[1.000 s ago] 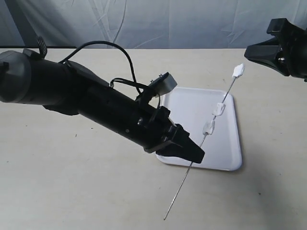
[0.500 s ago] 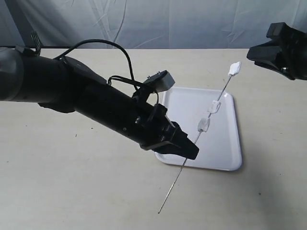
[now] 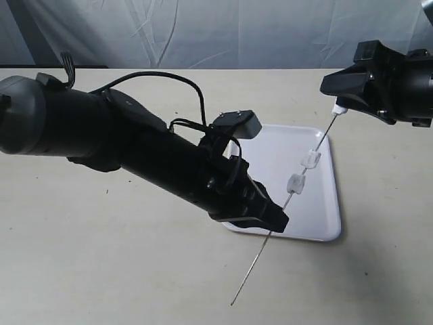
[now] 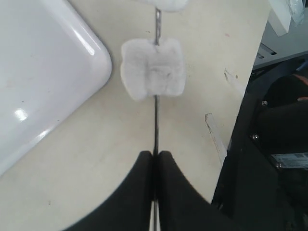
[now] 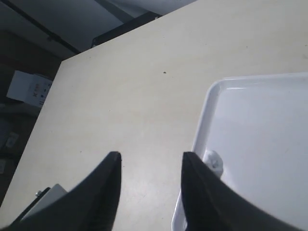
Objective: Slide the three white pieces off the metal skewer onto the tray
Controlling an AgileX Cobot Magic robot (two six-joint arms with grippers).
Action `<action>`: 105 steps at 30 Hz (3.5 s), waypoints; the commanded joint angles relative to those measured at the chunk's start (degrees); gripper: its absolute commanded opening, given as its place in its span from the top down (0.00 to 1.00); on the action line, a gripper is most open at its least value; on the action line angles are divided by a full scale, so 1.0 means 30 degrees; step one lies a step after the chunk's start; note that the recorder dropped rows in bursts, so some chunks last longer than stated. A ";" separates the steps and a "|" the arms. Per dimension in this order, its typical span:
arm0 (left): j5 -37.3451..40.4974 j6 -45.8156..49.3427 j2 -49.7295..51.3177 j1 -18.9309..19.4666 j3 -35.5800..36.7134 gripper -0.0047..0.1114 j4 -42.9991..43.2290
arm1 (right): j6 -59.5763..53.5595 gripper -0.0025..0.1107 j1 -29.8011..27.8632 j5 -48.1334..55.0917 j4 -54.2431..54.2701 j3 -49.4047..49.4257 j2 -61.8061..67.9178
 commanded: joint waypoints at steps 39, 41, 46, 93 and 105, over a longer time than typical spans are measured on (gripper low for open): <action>0.0699 -0.0208 -0.1031 0.0859 -0.0046 0.96 0.0717 | 0.0292 0.64 0.0138 -0.1306 -0.0715 -0.0184 0.0306; 0.0785 -0.0208 -0.1031 0.0859 -0.0046 0.96 0.0717 | 0.0292 0.65 0.0138 -0.1275 -0.0715 -0.0184 0.0306; 0.0827 -0.0208 -0.0994 0.0859 -0.0046 0.96 0.0691 | 0.0292 0.72 0.0138 -0.1237 -0.0308 -0.0184 0.0306; 0.2105 -0.1857 -0.0837 0.0077 0.0918 0.96 0.3167 | -0.1095 0.98 0.0138 -0.3220 0.1988 -0.0263 0.0347; 0.1964 -0.1340 -0.1176 0.0077 0.1820 0.96 0.2690 | -0.1236 0.98 0.0138 -0.3425 0.2229 -0.0574 0.0347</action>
